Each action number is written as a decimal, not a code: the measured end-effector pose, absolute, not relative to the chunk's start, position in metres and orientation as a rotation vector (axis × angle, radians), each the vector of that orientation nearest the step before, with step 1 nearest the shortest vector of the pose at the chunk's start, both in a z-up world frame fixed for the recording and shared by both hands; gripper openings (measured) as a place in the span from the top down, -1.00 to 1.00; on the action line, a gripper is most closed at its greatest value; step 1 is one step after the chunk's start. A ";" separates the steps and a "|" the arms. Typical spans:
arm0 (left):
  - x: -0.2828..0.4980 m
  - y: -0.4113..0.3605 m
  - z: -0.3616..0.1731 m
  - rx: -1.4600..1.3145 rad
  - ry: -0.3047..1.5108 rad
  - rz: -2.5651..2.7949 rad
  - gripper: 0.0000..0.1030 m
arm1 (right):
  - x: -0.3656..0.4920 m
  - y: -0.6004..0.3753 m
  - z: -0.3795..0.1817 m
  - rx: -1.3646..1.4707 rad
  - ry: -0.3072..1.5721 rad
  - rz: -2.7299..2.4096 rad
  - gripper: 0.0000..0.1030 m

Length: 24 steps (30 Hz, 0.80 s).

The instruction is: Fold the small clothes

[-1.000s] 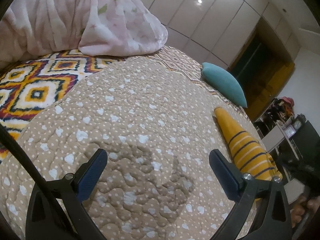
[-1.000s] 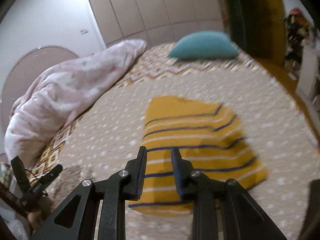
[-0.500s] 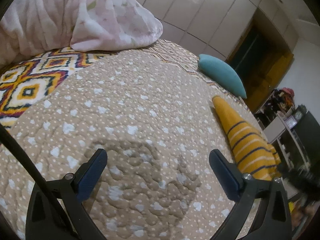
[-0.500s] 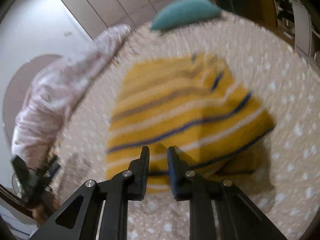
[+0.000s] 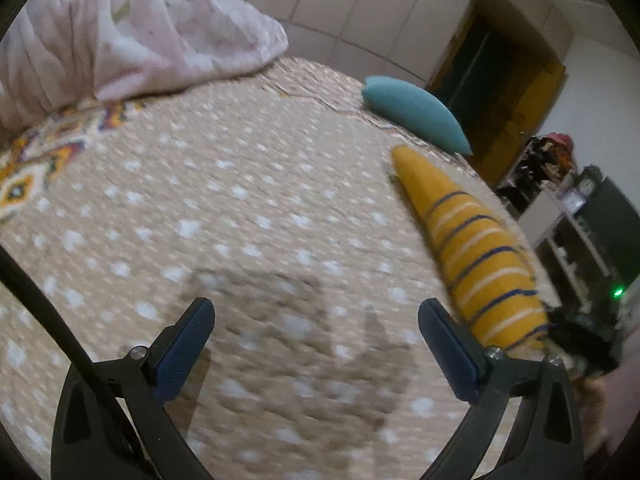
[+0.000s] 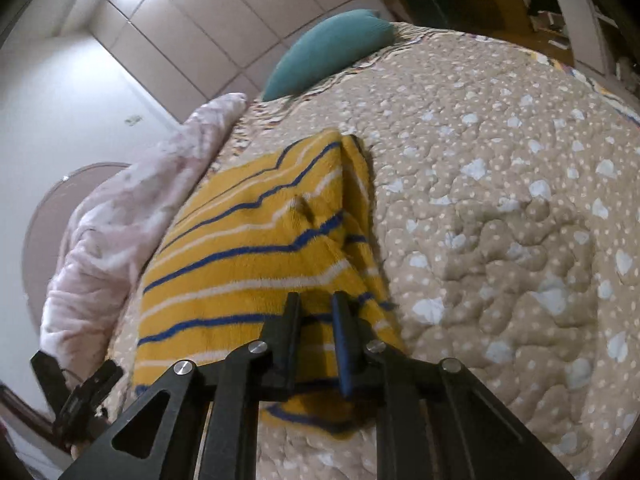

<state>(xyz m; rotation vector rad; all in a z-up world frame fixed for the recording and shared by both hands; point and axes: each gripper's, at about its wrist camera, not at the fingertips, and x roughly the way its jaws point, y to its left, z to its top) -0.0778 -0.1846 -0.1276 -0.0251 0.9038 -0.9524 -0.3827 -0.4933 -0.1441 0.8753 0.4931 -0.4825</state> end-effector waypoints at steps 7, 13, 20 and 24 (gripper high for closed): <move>-0.113 -0.255 -0.114 -0.058 1.042 -1.158 -0.96 | -0.418 -0.509 -0.166 1.065 0.335 -0.323 0.70; -0.132 -0.319 -0.121 0.031 1.108 -1.262 -0.96 | -0.428 -0.509 -0.160 1.093 0.244 -0.306 0.19; -0.151 -0.360 -0.143 0.185 1.211 -1.251 -0.42 | -0.396 -0.503 -0.149 0.978 0.357 -0.349 -0.17; -0.149 -0.348 -0.113 0.224 1.187 -1.263 0.40 | -0.391 -0.513 -0.162 1.163 0.320 -0.097 0.90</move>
